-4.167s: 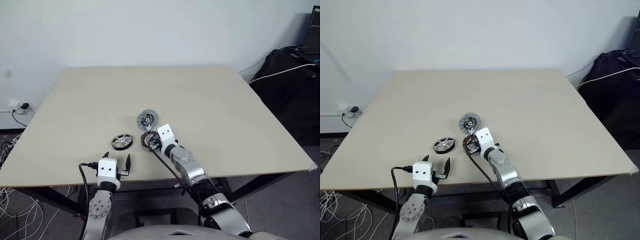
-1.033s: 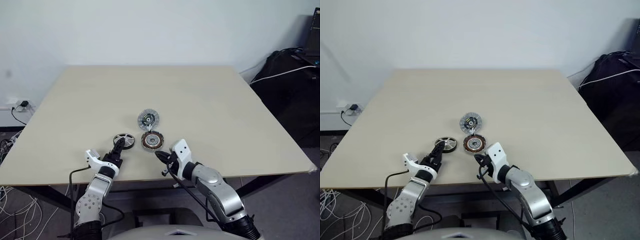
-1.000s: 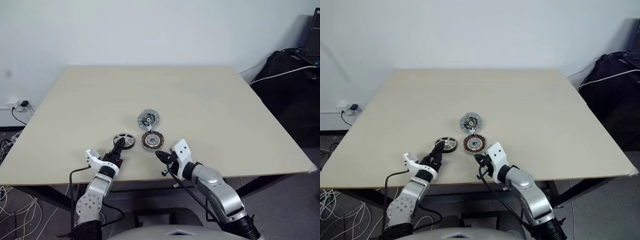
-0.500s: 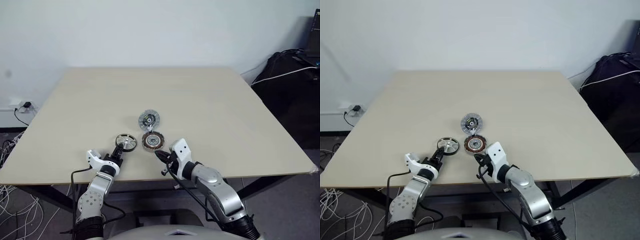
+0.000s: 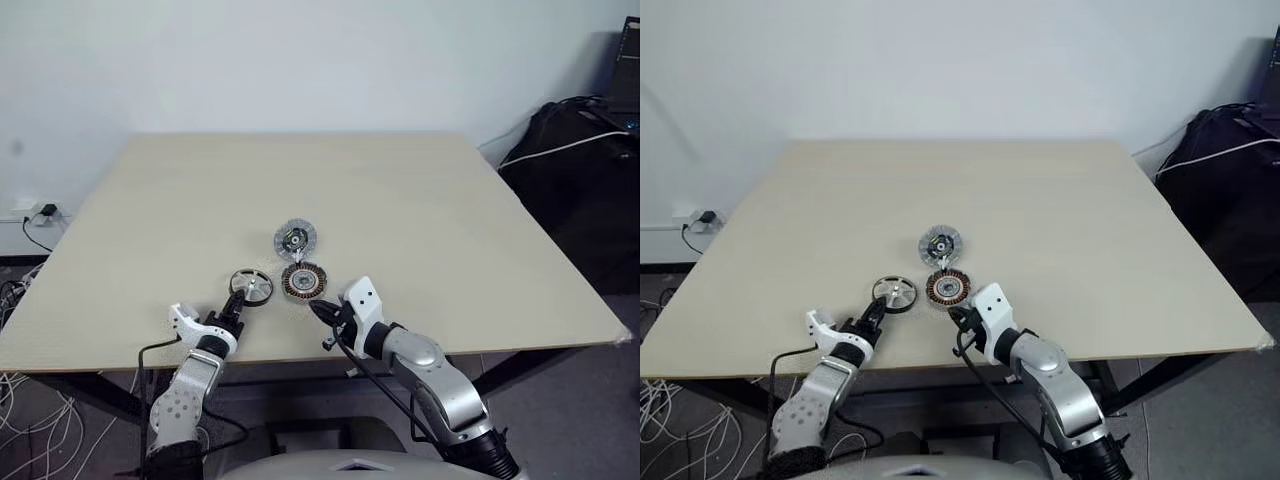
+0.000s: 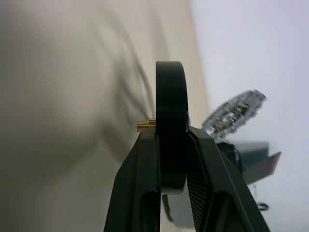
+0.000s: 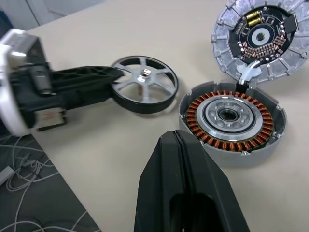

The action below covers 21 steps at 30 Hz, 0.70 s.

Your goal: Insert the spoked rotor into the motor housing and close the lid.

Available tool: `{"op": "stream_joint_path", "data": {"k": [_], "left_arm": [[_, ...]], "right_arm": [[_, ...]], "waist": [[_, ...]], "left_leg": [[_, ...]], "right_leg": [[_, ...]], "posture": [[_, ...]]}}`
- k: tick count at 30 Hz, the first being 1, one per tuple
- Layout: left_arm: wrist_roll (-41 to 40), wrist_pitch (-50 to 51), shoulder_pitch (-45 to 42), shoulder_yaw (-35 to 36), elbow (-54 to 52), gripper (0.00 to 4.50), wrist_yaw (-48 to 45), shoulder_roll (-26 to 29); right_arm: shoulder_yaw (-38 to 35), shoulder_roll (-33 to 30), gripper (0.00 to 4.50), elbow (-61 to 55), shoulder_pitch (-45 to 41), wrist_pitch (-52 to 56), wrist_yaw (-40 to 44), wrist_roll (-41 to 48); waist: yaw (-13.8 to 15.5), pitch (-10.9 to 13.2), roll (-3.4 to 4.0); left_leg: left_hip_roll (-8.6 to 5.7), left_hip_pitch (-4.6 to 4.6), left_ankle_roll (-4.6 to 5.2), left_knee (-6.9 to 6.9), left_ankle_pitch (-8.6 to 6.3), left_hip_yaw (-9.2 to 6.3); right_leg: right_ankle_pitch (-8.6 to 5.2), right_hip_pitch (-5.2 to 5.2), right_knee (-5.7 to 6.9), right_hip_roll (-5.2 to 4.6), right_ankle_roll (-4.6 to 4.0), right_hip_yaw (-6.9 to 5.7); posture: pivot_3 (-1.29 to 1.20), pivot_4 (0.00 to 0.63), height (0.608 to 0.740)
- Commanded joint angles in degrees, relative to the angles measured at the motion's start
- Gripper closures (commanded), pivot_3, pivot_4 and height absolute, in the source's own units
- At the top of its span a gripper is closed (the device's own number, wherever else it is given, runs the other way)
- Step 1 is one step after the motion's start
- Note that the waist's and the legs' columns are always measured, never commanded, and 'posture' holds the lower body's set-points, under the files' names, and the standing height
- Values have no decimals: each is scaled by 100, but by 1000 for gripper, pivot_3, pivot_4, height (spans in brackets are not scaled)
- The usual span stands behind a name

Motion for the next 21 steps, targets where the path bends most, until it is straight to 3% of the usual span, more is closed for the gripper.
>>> {"op": "stream_joint_path", "data": {"k": [1, 8, 21], "left_arm": [[-302, 160, 189, -154, -667, 4082, -368, -176], [-405, 494, 185, -391, -879, 4082, -467, -96], [156, 635, -820, -863, 46, 4082, -434, -131]], "right_arm": [[-32, -16, 4500, -166, -32, -25, 28, 71], [-20, -60, 4500, -84, -37, -10, 86, 85], [-149, -62, 4500, -53, 90, -1, -51, 94]], "waist": [[9, 4, -5], [9, 10, -13], [7, 15, -20]], "left_leg": [[0, -1, 1, 0, -1, 0], [-1, 2, 2, 0, -2, -2], [-4, -2, 2, 0, -1, -7]], "right_leg": [[0, 0, -2, 0, 0, -1], [-6, 6, -7, -4, 10, -5], [0, 10, -14, 1, 1, -8]], "posture": [[0, 0, 740], [0, 0, 740], [0, 0, 740]]}}
